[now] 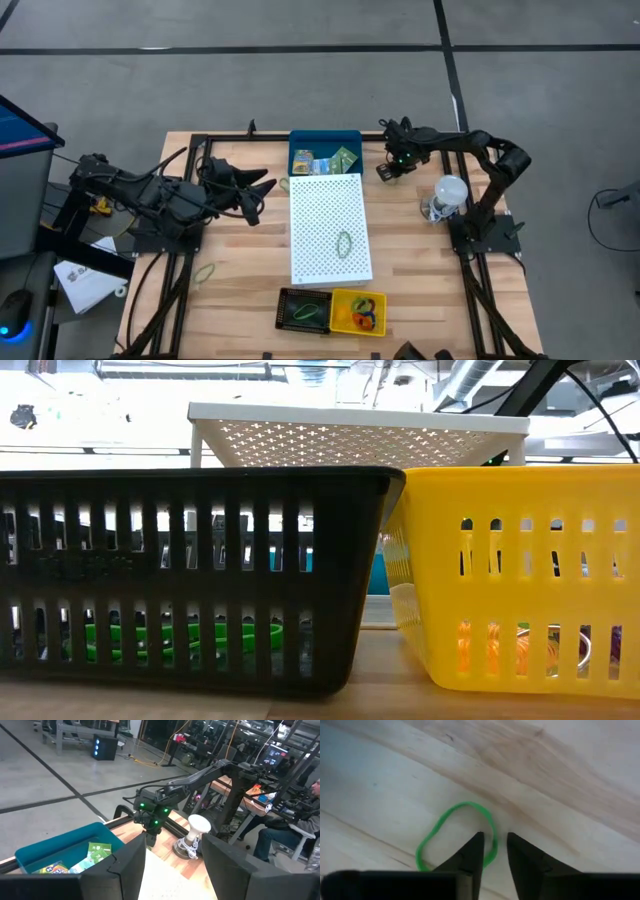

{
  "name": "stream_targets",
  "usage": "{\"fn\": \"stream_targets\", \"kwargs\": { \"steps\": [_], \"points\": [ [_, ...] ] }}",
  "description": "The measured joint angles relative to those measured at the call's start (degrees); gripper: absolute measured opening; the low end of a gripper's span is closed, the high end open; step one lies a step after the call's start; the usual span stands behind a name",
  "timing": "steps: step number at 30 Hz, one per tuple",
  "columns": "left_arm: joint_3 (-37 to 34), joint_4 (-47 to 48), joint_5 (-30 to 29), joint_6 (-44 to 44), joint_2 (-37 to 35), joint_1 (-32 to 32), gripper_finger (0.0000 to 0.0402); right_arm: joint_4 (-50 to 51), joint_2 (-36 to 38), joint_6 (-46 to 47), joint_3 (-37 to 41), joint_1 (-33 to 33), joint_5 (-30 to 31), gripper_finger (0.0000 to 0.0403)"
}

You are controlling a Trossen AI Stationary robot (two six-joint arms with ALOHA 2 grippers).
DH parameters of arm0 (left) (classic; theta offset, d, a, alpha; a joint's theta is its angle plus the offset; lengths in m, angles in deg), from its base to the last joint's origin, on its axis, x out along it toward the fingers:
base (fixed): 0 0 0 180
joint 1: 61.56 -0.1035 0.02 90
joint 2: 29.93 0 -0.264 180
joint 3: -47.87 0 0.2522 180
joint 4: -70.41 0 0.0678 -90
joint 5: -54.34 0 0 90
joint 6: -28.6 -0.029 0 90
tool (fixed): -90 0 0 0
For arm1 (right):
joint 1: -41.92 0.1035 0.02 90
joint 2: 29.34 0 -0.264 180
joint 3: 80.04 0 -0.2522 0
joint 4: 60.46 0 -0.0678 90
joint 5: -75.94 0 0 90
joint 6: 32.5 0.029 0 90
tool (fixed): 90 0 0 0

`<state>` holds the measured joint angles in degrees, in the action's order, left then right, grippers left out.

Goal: Pick & Place Office Desk Supplies
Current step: Put the green rubber band into the black bin

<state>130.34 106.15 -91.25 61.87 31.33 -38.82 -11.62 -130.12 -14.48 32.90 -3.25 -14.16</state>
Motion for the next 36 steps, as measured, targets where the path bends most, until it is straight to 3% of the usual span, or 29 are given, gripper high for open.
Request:
{"fn": "stream_targets", "kwargs": {
  "steps": [6, 15, 26, 33, 36],
  "points": [
    [0.0, 0.0, 0.01, 0.0, 0.0, 0.0, 0.0186, -0.7, -0.16, -0.65, 0.02, 0.86, -1.08, 0.001],
    [0.0, 0.0, 2.21, -0.24, 0.0, 0.0, 0.0186, -1.48, 2.97, -1.29, 0.53, 1.77, -2.05, 0.0001],
    [0.0, -0.16, 2.51, -6.32, 0.0, 0.09, 0.0186, -1.25, 26.19, 9.39, 0.28, 6.65, -2.51, 0.0],
    [0.0, -0.05, 2.51, -9.4, 0.0, 0.09, 0.0186, -3.03, 40.62, 23.3, 0.22, 17.24, -1.01, 0.0],
    [0.0, 0.11, 2.52, -9.5, 0.0, 0.09, 0.0186, -4.8, 45.16, 29.67, 0.22, 24.55, 3.79, 0.0]
  ]
}}
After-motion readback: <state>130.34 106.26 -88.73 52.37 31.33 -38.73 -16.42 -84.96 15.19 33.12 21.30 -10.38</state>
